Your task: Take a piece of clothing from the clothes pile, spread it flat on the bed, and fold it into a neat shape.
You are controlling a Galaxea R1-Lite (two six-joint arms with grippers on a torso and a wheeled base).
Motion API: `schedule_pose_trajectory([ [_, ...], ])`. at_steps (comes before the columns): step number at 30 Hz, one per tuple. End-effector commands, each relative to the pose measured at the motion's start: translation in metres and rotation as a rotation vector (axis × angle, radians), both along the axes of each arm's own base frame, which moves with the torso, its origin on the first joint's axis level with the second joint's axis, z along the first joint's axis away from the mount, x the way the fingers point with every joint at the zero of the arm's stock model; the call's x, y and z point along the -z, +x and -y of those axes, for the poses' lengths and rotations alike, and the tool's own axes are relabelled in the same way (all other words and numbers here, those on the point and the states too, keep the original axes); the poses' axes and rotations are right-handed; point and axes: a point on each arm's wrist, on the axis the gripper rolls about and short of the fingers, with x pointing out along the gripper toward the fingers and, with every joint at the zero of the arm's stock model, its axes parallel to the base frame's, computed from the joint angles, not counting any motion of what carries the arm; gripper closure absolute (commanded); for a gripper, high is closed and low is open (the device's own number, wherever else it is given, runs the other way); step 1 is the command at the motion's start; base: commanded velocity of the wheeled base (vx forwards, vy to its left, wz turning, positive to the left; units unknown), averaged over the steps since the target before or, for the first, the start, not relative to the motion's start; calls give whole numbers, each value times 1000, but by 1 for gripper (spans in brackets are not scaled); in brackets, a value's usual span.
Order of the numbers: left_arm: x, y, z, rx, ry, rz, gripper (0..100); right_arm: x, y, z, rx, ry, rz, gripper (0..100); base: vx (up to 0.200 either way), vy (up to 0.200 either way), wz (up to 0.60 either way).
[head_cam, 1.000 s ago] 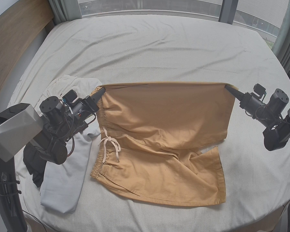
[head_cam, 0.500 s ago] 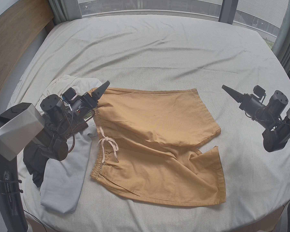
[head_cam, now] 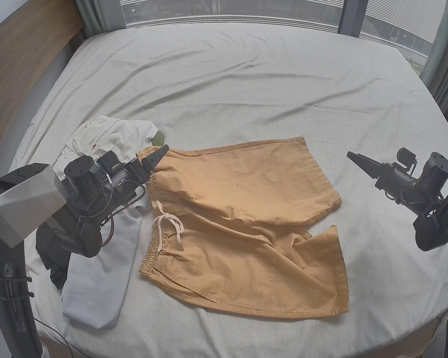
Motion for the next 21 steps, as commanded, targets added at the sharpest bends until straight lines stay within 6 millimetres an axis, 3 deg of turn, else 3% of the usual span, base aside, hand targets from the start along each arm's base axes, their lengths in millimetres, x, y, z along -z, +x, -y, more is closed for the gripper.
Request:
schedule_pose_trajectory([
  [1,-15,-26,-6,-3,9,-49,0,-4,-8,0,5,-18,15,0,0,0,0],
  [5,-17,-62,-15,-8,24,-108,0,7,-26,-1,-5,-19,-57,0,0,0,0],
  [9,-6,-87,-24,-5,37,-181,0,20,-43,-4,-13,-18,-144,0,0,0,0],
  [15,11,-94,-24,20,115,-187,0,33,-45,-3,-11,-15,-222,0,0,0,0],
  [21,12,-93,-22,29,113,-161,0,62,-41,-6,-23,-13,-352,0,0,0,0],
])
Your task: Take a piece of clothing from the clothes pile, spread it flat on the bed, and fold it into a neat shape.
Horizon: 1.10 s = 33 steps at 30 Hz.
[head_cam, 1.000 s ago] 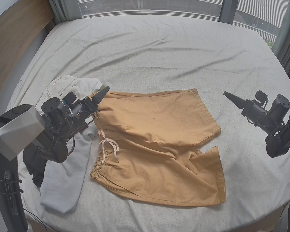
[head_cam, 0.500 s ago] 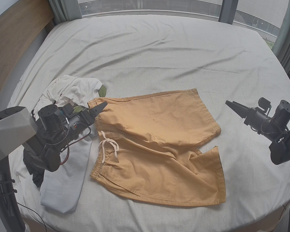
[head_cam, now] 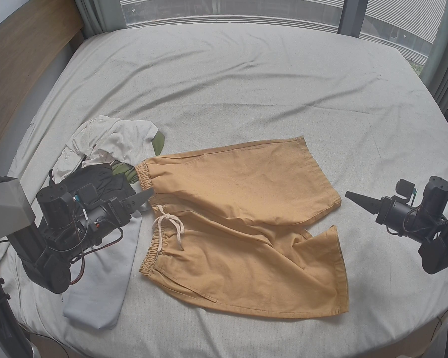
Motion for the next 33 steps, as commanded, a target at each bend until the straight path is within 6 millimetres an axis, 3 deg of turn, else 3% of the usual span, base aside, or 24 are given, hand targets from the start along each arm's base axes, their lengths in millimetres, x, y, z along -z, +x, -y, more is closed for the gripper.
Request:
schedule_pose_trajectory([
  [1,5,-1,0,3,4,-11,0,23,1,-5,-14,3,-91,0,0,0,0],
  [11,15,1,6,20,6,-15,0,39,4,-9,-9,69,-205,0,0,0,0],
  [33,14,1,6,23,8,-13,0,70,14,-24,-12,83,-304,0,0,0,0],
])
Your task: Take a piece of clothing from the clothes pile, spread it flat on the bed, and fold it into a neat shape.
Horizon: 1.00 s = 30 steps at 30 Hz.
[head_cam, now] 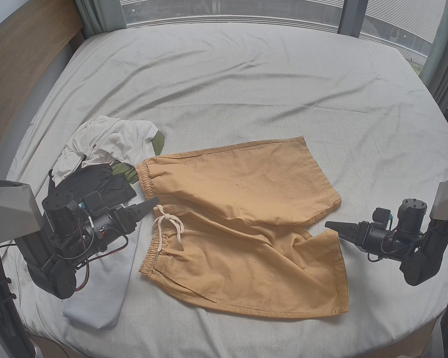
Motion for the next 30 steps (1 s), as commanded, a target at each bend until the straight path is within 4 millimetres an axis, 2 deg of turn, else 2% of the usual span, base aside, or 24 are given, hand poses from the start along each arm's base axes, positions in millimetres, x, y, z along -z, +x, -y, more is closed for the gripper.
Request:
schedule_pose_trajectory([
  [1,0,0,0,1,1,0,0,11,6,-6,0,-8,-14,0,0,0,0],
  [3,0,0,0,3,1,-2,0,11,6,-9,1,-11,-14,0,0,0,0],
  [4,1,0,1,3,1,-2,0,11,6,-9,4,-13,-14,100,0,0,0],
  [14,1,0,2,9,1,-5,0,8,9,-8,8,-14,12,100,0,0,0],
  [21,3,-2,6,19,2,-11,0,-15,9,8,60,-10,120,100,0,0,0],
  [27,5,-3,7,24,4,-20,0,-16,11,24,110,-17,125,100,0,0,0],
  [30,7,-3,7,24,6,-29,0,-14,12,26,115,-17,124,100,0,0,0],
])
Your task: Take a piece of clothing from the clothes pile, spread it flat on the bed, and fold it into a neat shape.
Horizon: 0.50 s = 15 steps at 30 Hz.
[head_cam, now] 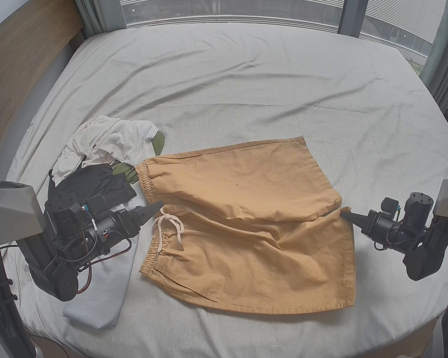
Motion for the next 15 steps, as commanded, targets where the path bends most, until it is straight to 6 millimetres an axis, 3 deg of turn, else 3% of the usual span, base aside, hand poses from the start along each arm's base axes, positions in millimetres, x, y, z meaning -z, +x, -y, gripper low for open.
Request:
schedule_pose_trajectory([
  [1,4,0,1,1,3,-13,0,-1,1,4,13,-1,6,100,0,0,0],
  [15,17,2,0,-9,9,-55,0,15,7,16,45,-22,-17,100,0,0,0],
])
